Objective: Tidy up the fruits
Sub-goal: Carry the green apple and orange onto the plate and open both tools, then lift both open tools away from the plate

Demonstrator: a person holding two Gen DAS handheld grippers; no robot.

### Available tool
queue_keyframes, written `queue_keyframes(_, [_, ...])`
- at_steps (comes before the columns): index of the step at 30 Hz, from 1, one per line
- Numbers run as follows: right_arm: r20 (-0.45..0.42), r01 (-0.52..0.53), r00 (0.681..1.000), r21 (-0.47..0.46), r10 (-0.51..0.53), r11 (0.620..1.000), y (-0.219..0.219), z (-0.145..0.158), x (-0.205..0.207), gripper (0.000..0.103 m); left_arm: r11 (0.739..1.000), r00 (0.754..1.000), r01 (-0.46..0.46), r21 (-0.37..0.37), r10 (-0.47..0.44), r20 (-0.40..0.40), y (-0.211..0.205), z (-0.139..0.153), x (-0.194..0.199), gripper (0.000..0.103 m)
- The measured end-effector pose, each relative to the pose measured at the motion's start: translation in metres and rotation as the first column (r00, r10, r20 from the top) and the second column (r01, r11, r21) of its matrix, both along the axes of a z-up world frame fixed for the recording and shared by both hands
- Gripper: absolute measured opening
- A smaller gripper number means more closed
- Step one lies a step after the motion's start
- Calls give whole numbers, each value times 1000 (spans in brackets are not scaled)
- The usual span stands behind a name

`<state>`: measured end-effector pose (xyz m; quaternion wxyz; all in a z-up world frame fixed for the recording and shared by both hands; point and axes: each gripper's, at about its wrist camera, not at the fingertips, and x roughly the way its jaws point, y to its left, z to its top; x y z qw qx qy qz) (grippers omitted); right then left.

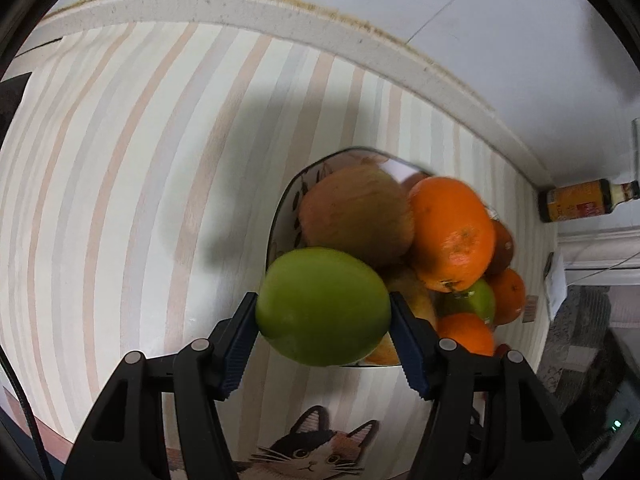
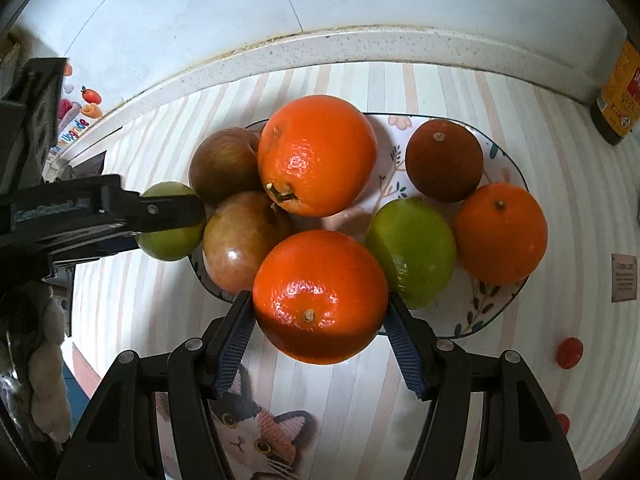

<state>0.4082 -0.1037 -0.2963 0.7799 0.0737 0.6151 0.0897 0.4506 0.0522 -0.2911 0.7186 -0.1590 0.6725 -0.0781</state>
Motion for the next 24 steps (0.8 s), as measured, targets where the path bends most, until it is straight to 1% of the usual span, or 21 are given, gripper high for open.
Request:
queue_keyframes(1, [7, -6, 1000, -11, 6, 1000, -5, 1, -7, 67, 1000, 1000, -5, -2, 5, 3, 1, -1, 1, 62])
queue_keyframes(5, [25, -21, 999, -20, 22, 1000, -1, 1, -11, 67, 1000, 1000, -23, -11, 23, -17, 4, -4, 2, 62])
queue_keyframes(9, [37, 8, 999, 36, -9, 999, -11, -1, -19, 68, 1000, 1000, -8, -1, 8, -23, 4, -4, 0, 62])
queue_keyframes(11, [32, 38, 999, 69, -40, 997, -18, -3, -22, 68, 1000, 1000, 3, 17, -3, -21, 2, -2, -1, 62])
queue_keyframes(15, [18, 55, 998, 77, -57, 996, -20, -5, -23, 70, 999, 999, 25, 41, -24, -31, 0, 0, 0, 62])
queue_keyframes(16, [14, 59, 998, 75, -60, 995, -21, -5, -23, 74, 999, 999, 28, 34, -27, -32, 0, 0, 0, 62])
queue_keyframes(17, [10, 66, 998, 78, -67, 995, -22, -6, -23, 79, 999, 999, 29, 30, -28, -35, 0, 0, 1, 63])
queue_keyframes(18, [9, 76, 997, 82, -77, 994, -23, -5, -23, 82, 999, 999, 28, 16, -28, -38, 1, 0, 1, 67])
queue_keyframes(20, [11, 91, 996, 89, -93, 992, -28, -3, -23, 83, 1000, 999, 16, -6, -16, -43, 4, -1, 1, 72])
queue_keyframes(23, [12, 106, 994, 93, -107, 990, -29, 0, -23, 83, 1000, 999, 3, -14, -4, -46, 7, 0, 1, 73])
queue_keyframes(24, [13, 108, 994, 95, -109, 990, -30, 2, -24, 83, 1000, 999, 3, -12, -3, -46, 7, 0, 1, 77])
